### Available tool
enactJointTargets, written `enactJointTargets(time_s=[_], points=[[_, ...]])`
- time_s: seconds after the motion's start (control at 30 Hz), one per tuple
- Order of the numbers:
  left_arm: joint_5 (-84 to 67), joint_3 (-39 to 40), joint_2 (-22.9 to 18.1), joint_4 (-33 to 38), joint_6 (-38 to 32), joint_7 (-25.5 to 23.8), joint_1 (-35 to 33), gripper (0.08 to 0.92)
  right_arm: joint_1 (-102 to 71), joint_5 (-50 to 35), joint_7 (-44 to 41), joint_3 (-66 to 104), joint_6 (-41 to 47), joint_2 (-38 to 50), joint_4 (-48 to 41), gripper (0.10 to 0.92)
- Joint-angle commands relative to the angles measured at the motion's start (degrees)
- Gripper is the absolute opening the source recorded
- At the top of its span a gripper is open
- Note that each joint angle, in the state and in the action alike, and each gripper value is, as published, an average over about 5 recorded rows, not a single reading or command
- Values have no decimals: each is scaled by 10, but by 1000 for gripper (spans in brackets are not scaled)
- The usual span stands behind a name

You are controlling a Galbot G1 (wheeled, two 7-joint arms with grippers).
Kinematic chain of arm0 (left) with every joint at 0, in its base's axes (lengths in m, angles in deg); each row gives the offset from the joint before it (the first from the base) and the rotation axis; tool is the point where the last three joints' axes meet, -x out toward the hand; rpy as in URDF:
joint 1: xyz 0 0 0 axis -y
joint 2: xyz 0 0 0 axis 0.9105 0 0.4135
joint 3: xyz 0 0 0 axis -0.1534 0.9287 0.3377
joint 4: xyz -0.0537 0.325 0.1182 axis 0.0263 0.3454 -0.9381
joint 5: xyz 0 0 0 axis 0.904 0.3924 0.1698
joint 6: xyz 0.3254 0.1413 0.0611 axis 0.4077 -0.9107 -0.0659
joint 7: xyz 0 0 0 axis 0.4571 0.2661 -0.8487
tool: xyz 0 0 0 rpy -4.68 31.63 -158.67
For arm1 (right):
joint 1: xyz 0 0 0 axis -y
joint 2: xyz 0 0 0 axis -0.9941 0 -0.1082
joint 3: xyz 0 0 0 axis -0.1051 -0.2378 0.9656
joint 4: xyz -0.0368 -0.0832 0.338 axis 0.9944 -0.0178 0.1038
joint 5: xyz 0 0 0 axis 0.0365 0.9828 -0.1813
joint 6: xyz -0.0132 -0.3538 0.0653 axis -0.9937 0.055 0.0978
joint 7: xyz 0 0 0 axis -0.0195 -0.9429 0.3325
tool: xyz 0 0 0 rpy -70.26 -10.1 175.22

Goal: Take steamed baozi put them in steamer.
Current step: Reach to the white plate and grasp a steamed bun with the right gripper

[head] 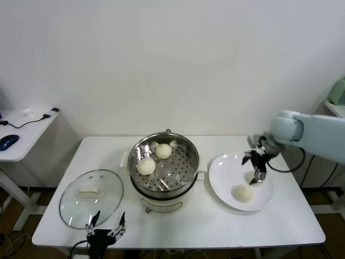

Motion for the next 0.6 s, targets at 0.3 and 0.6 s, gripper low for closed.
enactJointTargets(time_s=[0.3, 0.6], points=[[1, -2, -1, -6, 3, -1, 3, 823, -195, 50, 44, 123, 36, -14, -77, 823], [0, -1, 2, -9, 3, -1, 4, 823, -207, 50, 49, 130, 42, -31, -94, 823]])
